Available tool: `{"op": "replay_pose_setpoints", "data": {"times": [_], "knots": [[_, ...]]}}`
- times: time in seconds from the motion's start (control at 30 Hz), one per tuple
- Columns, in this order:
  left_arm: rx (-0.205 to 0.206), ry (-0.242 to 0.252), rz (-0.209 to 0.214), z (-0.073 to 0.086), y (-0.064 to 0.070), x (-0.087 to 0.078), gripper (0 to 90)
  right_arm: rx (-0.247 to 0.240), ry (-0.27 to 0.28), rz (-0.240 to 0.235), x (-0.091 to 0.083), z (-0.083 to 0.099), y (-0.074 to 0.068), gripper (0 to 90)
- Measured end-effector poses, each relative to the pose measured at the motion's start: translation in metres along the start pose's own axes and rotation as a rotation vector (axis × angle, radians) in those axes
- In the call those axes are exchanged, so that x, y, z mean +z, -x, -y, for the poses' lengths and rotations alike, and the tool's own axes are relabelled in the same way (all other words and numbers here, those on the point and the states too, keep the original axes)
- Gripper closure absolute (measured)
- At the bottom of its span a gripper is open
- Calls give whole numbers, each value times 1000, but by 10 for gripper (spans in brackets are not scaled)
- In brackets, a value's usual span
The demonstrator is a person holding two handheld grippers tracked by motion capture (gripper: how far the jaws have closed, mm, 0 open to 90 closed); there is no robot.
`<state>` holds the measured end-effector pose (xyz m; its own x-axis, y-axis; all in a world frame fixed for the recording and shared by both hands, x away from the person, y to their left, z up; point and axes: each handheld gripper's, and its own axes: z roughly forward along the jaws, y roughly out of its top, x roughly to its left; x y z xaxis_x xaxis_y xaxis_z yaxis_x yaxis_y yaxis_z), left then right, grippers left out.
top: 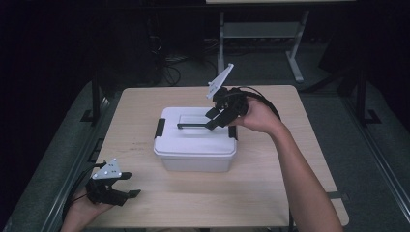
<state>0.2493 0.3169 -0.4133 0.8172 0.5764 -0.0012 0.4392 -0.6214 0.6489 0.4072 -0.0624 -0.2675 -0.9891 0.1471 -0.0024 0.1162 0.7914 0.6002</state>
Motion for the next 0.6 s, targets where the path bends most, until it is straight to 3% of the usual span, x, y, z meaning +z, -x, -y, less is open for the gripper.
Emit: {"op": "replay_pose_setpoints", "data": {"times": [0.6], "knots": [[0,-2,-2,0,0,1,295,42,5,36,-17,24,-3,507]]}}
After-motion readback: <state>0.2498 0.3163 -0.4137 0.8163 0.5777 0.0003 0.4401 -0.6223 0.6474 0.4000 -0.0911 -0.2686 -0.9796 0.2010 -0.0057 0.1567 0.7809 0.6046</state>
